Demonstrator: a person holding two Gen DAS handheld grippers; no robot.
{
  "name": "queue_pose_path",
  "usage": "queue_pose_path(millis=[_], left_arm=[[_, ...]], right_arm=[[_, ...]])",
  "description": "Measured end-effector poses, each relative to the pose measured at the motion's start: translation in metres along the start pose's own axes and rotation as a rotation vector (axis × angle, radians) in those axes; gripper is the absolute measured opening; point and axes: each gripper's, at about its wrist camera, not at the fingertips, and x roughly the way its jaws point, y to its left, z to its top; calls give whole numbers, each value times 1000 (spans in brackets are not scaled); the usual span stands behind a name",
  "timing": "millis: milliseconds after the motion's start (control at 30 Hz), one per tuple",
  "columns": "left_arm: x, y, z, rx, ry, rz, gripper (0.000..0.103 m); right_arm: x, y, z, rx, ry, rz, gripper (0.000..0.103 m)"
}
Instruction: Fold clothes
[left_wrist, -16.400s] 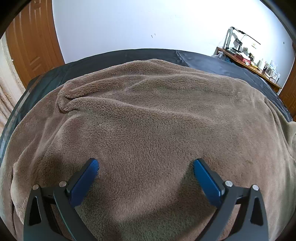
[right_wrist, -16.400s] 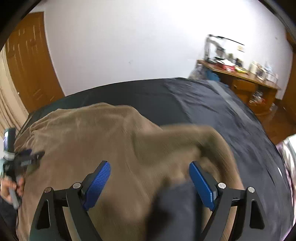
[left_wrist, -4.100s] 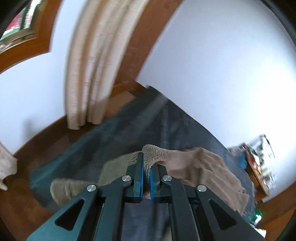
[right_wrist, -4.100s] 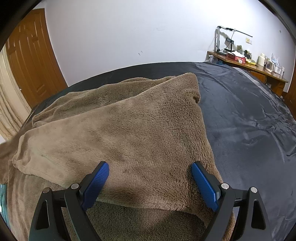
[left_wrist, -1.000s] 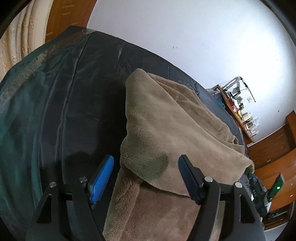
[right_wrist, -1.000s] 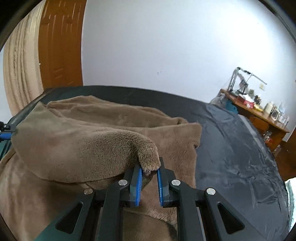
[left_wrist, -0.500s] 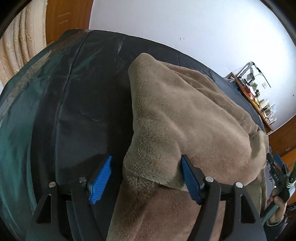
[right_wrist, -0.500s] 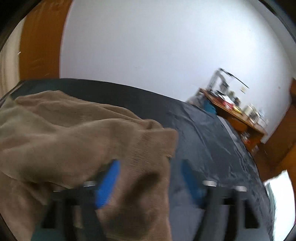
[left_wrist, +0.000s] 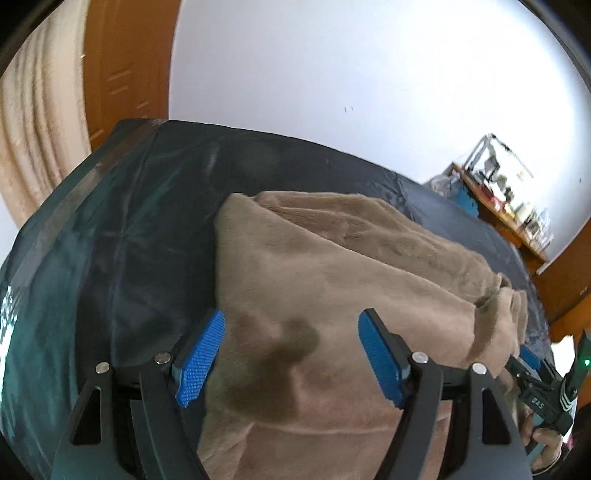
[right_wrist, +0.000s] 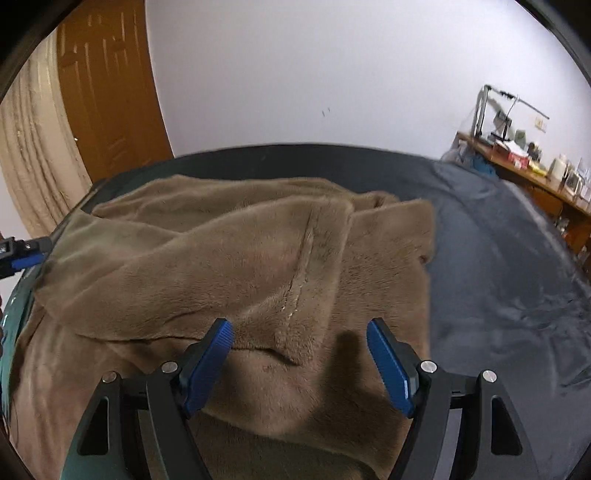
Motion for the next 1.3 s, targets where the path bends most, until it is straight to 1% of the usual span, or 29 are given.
queue_pose_path(millis=[33,67,100,167,200,267,300,367,433,533,567,600,633,667,700,800,867,900,967,1067,1133,1200,1267,1300], left_arm=[[6,-3,1,7,15,8,79],[13,-4,0,10,27,18,79],[19,-4,0,12,37,29,79],[25,-3,-3,13,41,50,79],[28,0,-4,9,38,64,79],[32,9,-4,-10,38,90,79],[34,17,-4,-34,48,86,80],[41,28,-5,-76,74,49,81],[42,31,-7,-78,69,49,87],[41,26,-8,-49,65,73,87],[40,25,-8,-42,64,78,87],[38,24,-8,-34,61,82,87],[34,24,-7,-30,53,82,87],[29,23,-7,-26,43,82,87],[25,22,-6,-23,34,81,87],[11,17,-3,-9,-8,81,87],[6,10,1,11,-29,75,87],[6,4,2,27,-33,67,87],[8,-7,4,60,-32,56,87],[23,-19,2,107,-4,88,87],[36,-19,1,117,17,127,87],[44,-19,0,125,21,143,88],[46,-20,-3,151,14,160,90],[48,-22,-4,167,12,177,92]], right_arm=[[6,0,-1,4,8,8,67],[11,1,-1,9,24,35,49],[14,1,-2,12,34,60,44],[11,0,-2,-3,19,56,30],[6,-1,-1,-19,7,52,28],[-11,-4,-6,-29,-21,16,26],[-20,-6,-8,-34,-35,-1,26],[-33,-13,-15,-29,-47,-23,26],[-38,-21,-18,-9,-29,-15,26],[-29,-29,-29,7,27,-16,28],[-26,-30,-32,1,39,-21,33],[-29,-31,-31,3,31,-49,39],[-31,-32,-31,5,24,-78,59],[-33,-33,-31,6,16,-107,74],[-37,-33,-28,12,-3,-131,76],[-53,-30,-16,21,-65,-158,76],[-62,-21,-6,-1,-111,-130,76],[-62,-17,-4,-12,-117,-110,76],[-58,-2,4,-50,-118,-45,76],[-35,20,9,-116,-77,15,76],[-14,24,9,-121,-16,28,76],[7,23,7,-114,46,21,76],[15,20,1,-129,58,21,77],[15,19,-1,-137,50,20,77]])
